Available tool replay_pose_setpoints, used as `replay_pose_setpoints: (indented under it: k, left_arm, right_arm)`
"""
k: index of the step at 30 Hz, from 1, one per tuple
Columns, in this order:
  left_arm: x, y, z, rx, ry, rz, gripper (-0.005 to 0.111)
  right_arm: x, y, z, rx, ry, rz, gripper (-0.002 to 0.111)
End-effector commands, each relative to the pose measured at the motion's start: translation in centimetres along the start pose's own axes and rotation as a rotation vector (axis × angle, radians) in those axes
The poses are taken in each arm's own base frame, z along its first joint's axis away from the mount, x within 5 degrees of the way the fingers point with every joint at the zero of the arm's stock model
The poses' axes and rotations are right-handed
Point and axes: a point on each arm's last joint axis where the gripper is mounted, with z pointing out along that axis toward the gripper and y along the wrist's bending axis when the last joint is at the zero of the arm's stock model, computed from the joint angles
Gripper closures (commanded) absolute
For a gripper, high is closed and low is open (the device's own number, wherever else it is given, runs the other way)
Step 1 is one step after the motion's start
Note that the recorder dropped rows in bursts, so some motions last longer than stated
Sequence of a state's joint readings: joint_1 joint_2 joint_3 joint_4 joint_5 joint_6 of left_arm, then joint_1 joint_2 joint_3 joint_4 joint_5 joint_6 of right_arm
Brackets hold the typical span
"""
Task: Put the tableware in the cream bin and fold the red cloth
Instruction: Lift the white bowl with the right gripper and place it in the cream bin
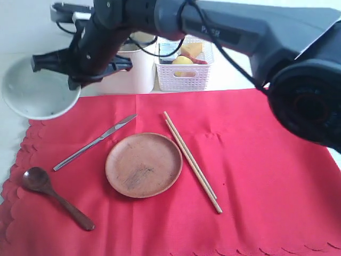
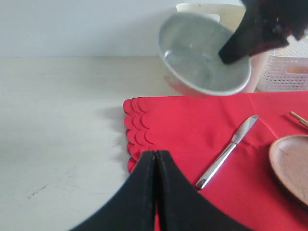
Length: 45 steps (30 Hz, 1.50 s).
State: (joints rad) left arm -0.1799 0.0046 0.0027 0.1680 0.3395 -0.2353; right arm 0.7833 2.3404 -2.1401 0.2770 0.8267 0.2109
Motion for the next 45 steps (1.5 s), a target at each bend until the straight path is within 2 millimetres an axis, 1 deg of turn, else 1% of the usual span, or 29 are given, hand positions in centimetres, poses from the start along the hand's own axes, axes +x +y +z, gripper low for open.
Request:
replay_pose_setpoints:
  k: [1,6,7,8,9,10,11,12,13,14,15,16,19,22,23,26,28,32,34,35,36,39,41,45]
  left_arm:
    - [-0.2,-0.1,-0.1,0.008,-0.018,0.000,0.105]
    - [-0.2,-0.1,-0.1,0.008,-0.018,0.000,0.105]
    - [-0.2,-0.1,-0.1,0.008,-0.018,0.000,0.105]
    - [-0.2,-0.1,-0.1,0.008,-0.018,0.000,0.105]
    - [-0.2,-0.1,-0.1,0.008,-0.018,0.000,0.105]
    - [-0.2,-0.1,-0.1,0.008,-0.018,0.000,0.105]
    - [-0.2,-0.1,-0.1,0.008,-0.018,0.000,0.105]
    - [-0.2,-0.1,-0.1,0.008,-0.018,0.000,0.105]
    - [-0.2,-0.1,-0.1,0.008,-0.018,0.000,0.105]
    - [-0.2,-0.1,-0.1,0.008,-0.018,0.000,0.105]
    - [-0.2,-0.1,-0.1,0.008,-0.018,0.000,0.105]
    - [-0.2,-0.1,-0.1,0.008,-0.018,0.000,0.105]
    - [-0.2,-0.1,-0.1,0.008,-0.018,0.000,0.105]
    - [-0.2,-0.1,-0.1,0.008,-0.018,0.000,0.105]
    - [-0.2,-0.1,-0.1,0.008,-0.018,0.000,0.105]
    - [-0.2,-0.1,-0.1,0.008,-0.018,0.000,0.105]
    - [-0.2,-0.1,-0.1,0.008,-0.018,0.000,0.105]
    - [-0.2,-0.1,-0.1,0.008,-0.018,0.000,0.105]
    - [-0.2,-0.1,-0.1,0.008,-0.018,0.000,0.105]
    - [-0.2,-0.1,-0.1,0.008,-0.018,0.000,0.105]
    - [-0.2,-0.1,-0.1,0.008,-0.018,0.000,0.105]
    - [-0.2,-0.1,-0.1,0.008,-0.018,0.000,0.105]
    - [-0.2,-0.1,-0.1,0.008,-0.018,0.000,0.105]
    - [-0.2,-0.1,-0.1,0.008,-0.018,0.000,0.105]
  right_arm:
    - [-2.6,1.6,-5.1,0.011,-0.146,-0.108,0.108]
    - [-4.6,2.2,-9.6,0.104,-0.282,-0.224,0.108]
    - [-4.9,2.2,-10.4,0.121,-0.306,-0.240,0.108]
    - [-5.6,1.9,-11.8,0.150,-0.353,-0.258,0.108]
    - [-5.9,1.6,-12.2,0.156,-0.368,-0.256,0.108]
    - [-6.5,0.8,-13.1,0.180,-0.402,-0.258,0.108]
    - [-6.8,0.4,-13.4,0.197,-0.418,-0.263,0.108]
    - [-7.3,-0.7,-13.8,0.219,-0.439,-0.254,0.108]
    - [-7.5,-1.2,-14.0,0.227,-0.447,-0.249,0.108]
    - [-8.0,-2.3,-14.2,0.253,-0.468,-0.230,0.108]
    - [-8.2,-2.9,-14.2,0.266,-0.474,-0.224,0.108]
    - [-8.4,-3.5,-13.9,0.274,-0.487,-0.222,0.108]
    - [-8.4,-4.3,-11.9,0.301,-0.469,-0.235,0.108]
    - [-8.0,-5.1,-9.9,0.300,-0.444,-0.168,0.108]
    - [-7.8,-5.6,-8.7,0.303,-0.435,-0.125,0.108]
    - [-7.7,-6.7,-7.0,0.345,-0.445,-0.064,0.108]
    - [-7.7,-7.2,-6.3,0.372,-0.472,-0.020,0.108]
    - [-7.9,-8.0,-5.6,0.397,-0.542,0.096,0.108]
    - [-7.7,-8.6,-4.8,0.412,-0.561,0.156,0.108]
    - [-7.5,-9.0,-3.9,0.420,-0.550,0.167,0.108]
    - [-7.3,-9.2,-3.7,0.427,-0.541,0.170,0.108]
    - [-6.4,-10.0,-1.9,0.450,-0.477,0.204,0.108]
    - [-6.0,-10.3,-1.2,0.461,-0.448,0.216,0.108]
    - [-5.8,-10.4,-1.0,0.466,-0.437,0.224,0.101]
